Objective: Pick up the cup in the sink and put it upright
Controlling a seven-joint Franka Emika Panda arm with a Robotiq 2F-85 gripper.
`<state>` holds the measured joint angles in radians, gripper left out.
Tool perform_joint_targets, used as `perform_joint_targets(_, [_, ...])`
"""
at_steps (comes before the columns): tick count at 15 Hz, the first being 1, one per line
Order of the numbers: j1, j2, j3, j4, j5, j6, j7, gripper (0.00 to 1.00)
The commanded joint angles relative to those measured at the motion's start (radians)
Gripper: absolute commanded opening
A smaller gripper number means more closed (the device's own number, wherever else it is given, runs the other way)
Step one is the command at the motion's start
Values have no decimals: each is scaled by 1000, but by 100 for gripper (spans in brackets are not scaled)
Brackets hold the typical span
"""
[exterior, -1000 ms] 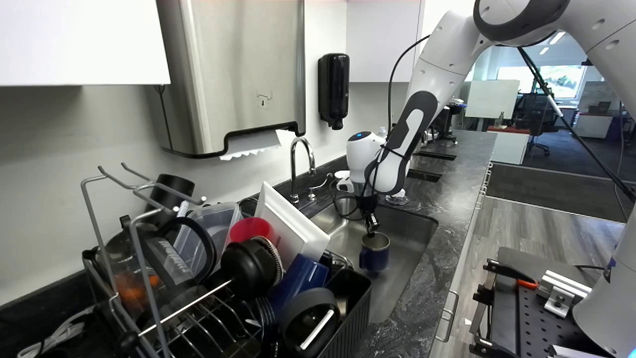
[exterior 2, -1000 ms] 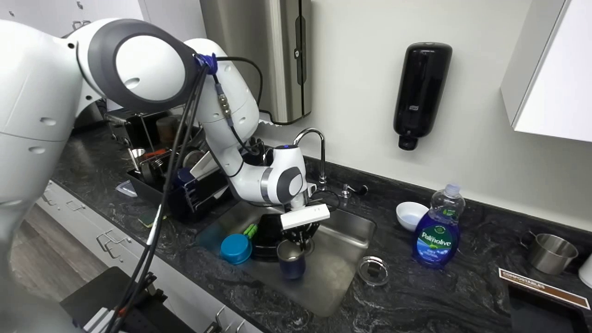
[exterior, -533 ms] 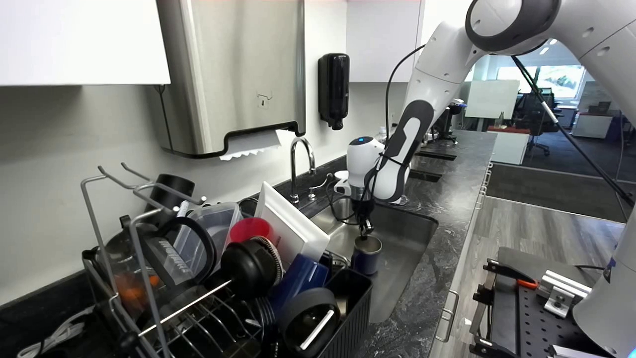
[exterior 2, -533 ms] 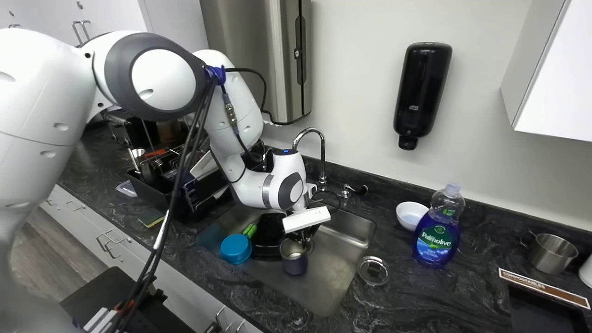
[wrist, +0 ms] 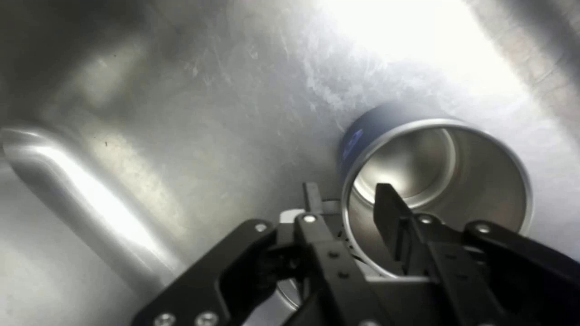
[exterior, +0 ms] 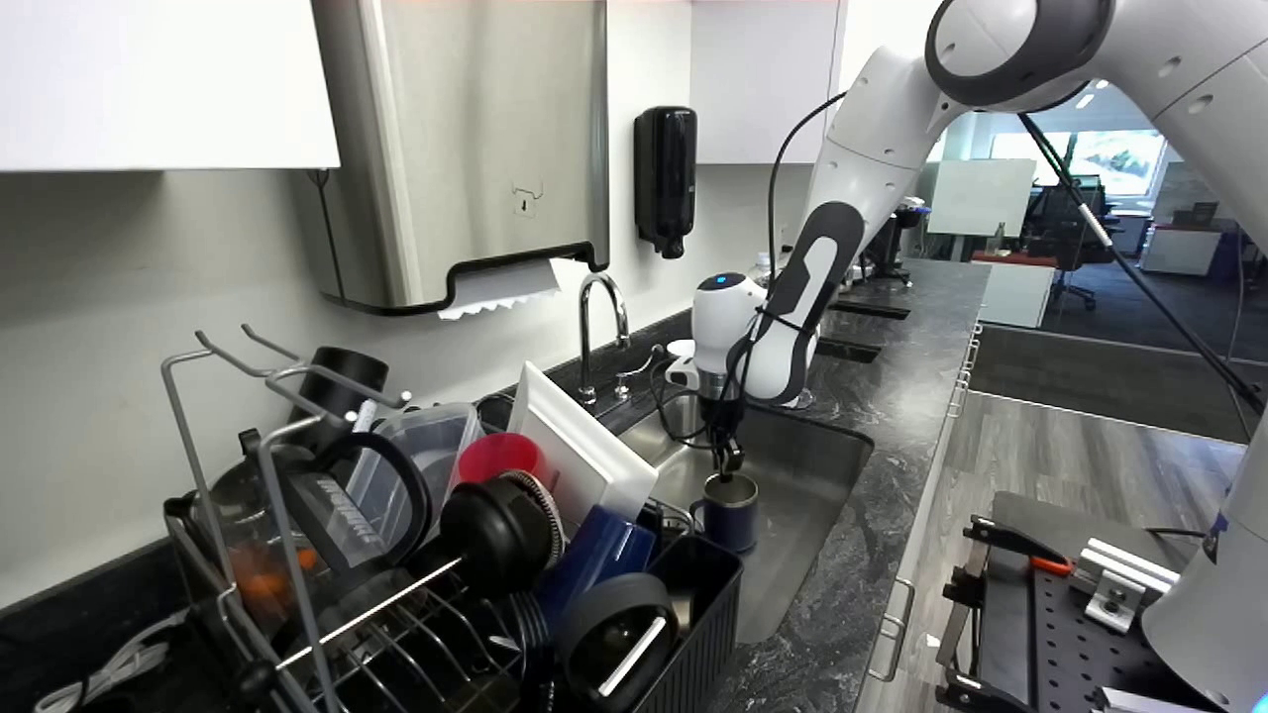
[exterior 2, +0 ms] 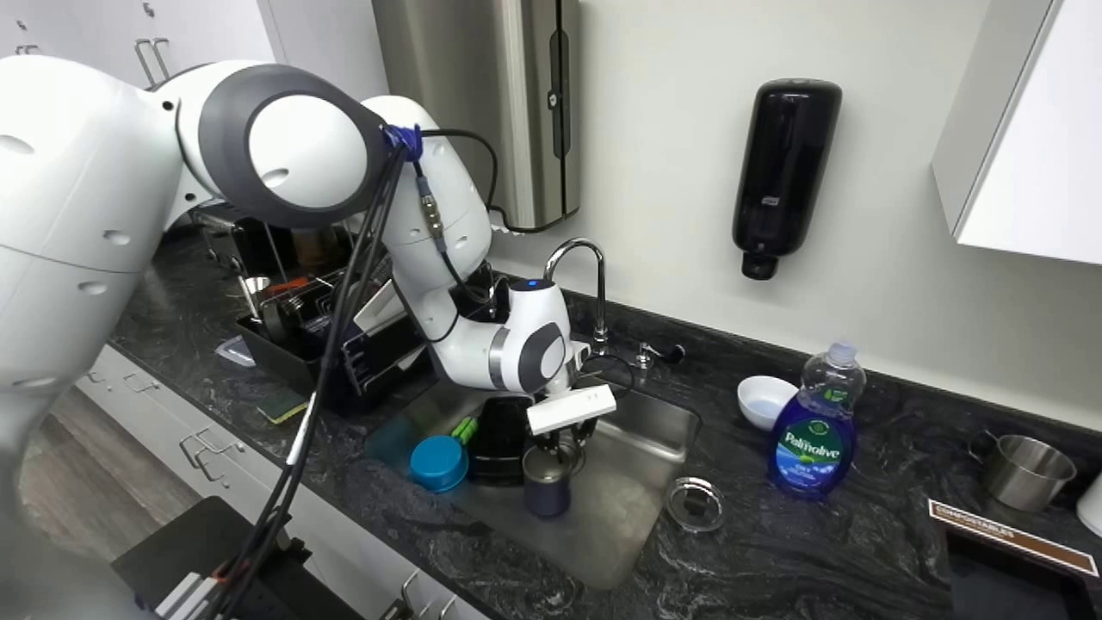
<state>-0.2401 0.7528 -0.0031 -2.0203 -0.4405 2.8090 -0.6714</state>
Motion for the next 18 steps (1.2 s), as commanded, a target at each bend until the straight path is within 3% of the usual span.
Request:
perform_joint_targets(1, [16,-28,-21,-26,15,22,9,66])
perform_joint_targets(6, [30,-150,-51,-118,6,27,69,99])
perform_joint_targets(12, [82,-388,-106,-311,-23,-8,187,100])
perform_joint_targets(16, [96,-543,-86,-437,44,-101,264,100])
perform_joint_targets(18, [107,-614,-73,-477,108,-208,311,100])
